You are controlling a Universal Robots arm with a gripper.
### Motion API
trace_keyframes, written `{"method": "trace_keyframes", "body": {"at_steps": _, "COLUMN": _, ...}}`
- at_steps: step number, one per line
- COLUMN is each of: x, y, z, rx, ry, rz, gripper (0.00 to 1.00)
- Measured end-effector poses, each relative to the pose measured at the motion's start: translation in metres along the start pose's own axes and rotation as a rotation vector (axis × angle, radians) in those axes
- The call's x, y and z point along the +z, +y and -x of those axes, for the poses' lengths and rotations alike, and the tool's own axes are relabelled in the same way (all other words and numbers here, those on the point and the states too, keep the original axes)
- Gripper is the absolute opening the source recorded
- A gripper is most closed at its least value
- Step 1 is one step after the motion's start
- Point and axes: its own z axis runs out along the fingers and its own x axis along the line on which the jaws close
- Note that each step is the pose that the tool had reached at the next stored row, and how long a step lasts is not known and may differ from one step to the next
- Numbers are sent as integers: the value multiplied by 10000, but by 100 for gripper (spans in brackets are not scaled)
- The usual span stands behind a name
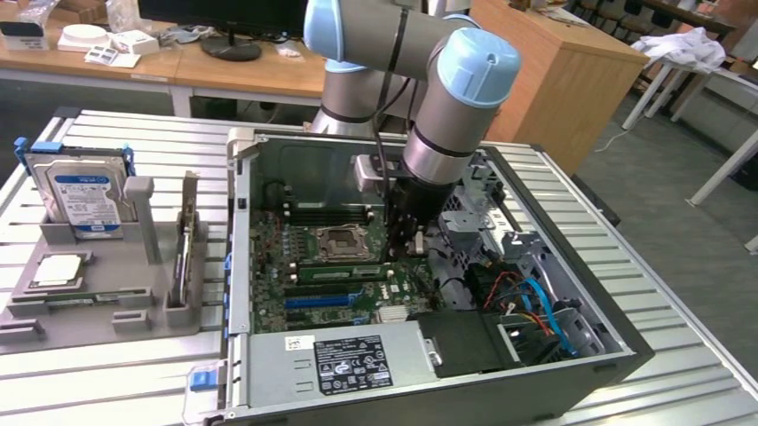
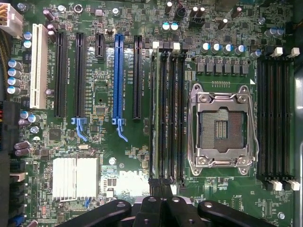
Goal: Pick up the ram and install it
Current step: 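Press down the ram until it locks into place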
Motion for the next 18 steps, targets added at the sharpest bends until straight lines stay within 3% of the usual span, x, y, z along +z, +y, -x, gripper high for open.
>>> {"method": "trace_keyframes", "body": {"at_steps": 18, "x": 44, "y": -2, "z": -4, "rx": 0, "ry": 1, "rz": 0, "gripper": 11}}
